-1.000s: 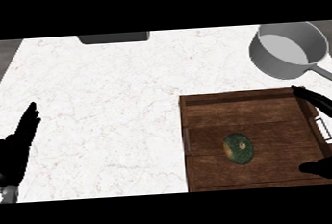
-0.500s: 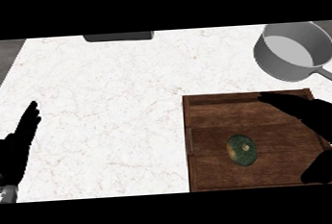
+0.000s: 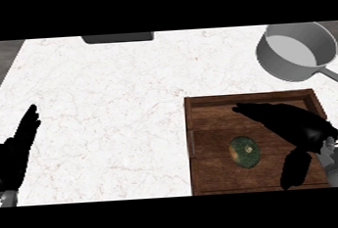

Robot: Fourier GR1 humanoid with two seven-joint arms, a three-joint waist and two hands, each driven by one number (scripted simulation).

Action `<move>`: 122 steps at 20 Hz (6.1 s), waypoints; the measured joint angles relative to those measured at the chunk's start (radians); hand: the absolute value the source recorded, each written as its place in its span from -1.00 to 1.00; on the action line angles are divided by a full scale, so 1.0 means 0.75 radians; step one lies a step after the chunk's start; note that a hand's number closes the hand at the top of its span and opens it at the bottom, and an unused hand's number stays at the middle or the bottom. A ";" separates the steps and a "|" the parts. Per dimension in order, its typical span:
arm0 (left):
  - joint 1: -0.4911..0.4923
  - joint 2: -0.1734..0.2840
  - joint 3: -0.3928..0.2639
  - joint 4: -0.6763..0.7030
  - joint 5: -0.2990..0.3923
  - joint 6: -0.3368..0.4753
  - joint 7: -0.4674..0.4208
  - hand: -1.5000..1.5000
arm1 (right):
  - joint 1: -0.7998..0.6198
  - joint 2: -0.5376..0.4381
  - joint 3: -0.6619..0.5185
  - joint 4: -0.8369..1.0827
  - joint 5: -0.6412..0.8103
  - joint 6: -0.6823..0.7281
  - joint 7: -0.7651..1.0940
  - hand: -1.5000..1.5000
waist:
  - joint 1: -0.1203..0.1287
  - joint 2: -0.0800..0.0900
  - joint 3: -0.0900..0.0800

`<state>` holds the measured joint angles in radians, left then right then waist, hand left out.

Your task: Pick the squash from the tray and place it in the pot

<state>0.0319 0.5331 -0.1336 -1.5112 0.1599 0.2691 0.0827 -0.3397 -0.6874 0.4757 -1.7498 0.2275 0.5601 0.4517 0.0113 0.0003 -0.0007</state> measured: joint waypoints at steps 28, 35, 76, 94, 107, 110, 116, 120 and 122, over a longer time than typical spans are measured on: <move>0.010 -0.186 0.206 -0.040 -0.203 -0.180 0.052 0.00 | 0.027 0.454 -0.028 0.272 0.600 0.196 0.000 -1.00 | -0.010 -0.001 0.001; 0.019 -0.230 0.242 -0.054 -0.247 -0.219 0.060 0.00 | 0.061 0.481 -0.026 0.359 0.734 0.163 -0.126 1.00 | -0.010 -0.003 -0.001; 0.002 -0.281 0.326 -0.048 -0.303 -0.304 0.056 0.00 | -0.790 0.637 -0.589 0.949 1.384 -0.890 0.593 1.00 | -0.001 0.000 0.000; -0.019 -0.314 0.334 -0.055 -0.342 -0.328 0.066 0.00 | -0.883 0.277 -0.948 1.431 1.166 -1.268 0.053 1.00 | 0.019 0.011 0.002; -0.089 -0.327 0.320 -0.018 -0.350 -0.354 0.046 0.00 | -0.961 0.071 -1.075 1.942 1.121 -1.384 -0.280 1.00 | 0.076 0.041 0.006; -0.088 -0.330 0.312 -0.025 -0.355 -0.357 0.041 0.00 | -0.965 0.055 -1.133 1.994 1.068 -1.390 -0.324 -1.00 | 0.088 0.047 0.007; -0.114 -0.342 0.302 -0.029 -0.361 -0.352 0.065 0.00 | -0.957 0.041 -1.256 2.051 0.942 -1.374 -0.450 -1.00 | 0.097 0.053 0.010; -0.120 -0.341 0.304 -0.033 -0.361 -0.354 0.067 0.00 | -0.947 0.040 -1.308 2.060 0.890 -1.399 -0.537 -1.00 | 0.105 0.055 0.011; -0.119 -0.349 0.300 -0.030 -0.363 -0.350 0.070 0.00 | -0.941 0.055 -1.348 2.040 0.846 -1.439 -0.609 -1.00 | 0.102 0.054 0.011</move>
<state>-0.0577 0.2717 0.0916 -1.5338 -0.1124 0.0063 0.1352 -1.0455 -0.6458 -0.5353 -0.2196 0.8617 -0.5192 -0.0051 0.0877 0.0410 0.0078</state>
